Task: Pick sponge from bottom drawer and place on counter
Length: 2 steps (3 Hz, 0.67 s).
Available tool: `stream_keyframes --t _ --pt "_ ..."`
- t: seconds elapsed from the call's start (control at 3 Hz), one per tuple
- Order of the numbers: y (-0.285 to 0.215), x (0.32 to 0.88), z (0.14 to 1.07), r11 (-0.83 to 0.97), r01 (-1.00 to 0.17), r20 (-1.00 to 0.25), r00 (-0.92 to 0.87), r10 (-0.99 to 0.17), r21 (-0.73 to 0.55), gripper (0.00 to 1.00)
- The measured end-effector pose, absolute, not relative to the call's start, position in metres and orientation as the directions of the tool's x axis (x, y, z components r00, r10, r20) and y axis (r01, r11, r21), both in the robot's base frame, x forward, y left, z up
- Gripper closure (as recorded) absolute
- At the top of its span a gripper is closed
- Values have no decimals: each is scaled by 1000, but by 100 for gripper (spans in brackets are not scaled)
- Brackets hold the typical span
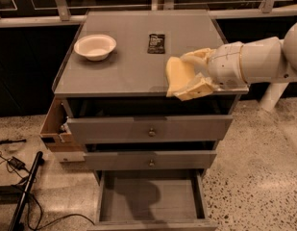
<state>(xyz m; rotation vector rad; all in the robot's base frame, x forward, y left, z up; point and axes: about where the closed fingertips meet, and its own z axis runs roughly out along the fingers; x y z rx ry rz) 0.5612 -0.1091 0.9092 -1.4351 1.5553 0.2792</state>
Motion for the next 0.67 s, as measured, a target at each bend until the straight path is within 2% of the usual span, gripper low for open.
stream_keyframes --t 0.33,0.67 --pt "-114 567 908 299 -858 -744 135 -654 -418 100" --pt "-127 598 907 342 -840 -728 89 -679 -421 100"
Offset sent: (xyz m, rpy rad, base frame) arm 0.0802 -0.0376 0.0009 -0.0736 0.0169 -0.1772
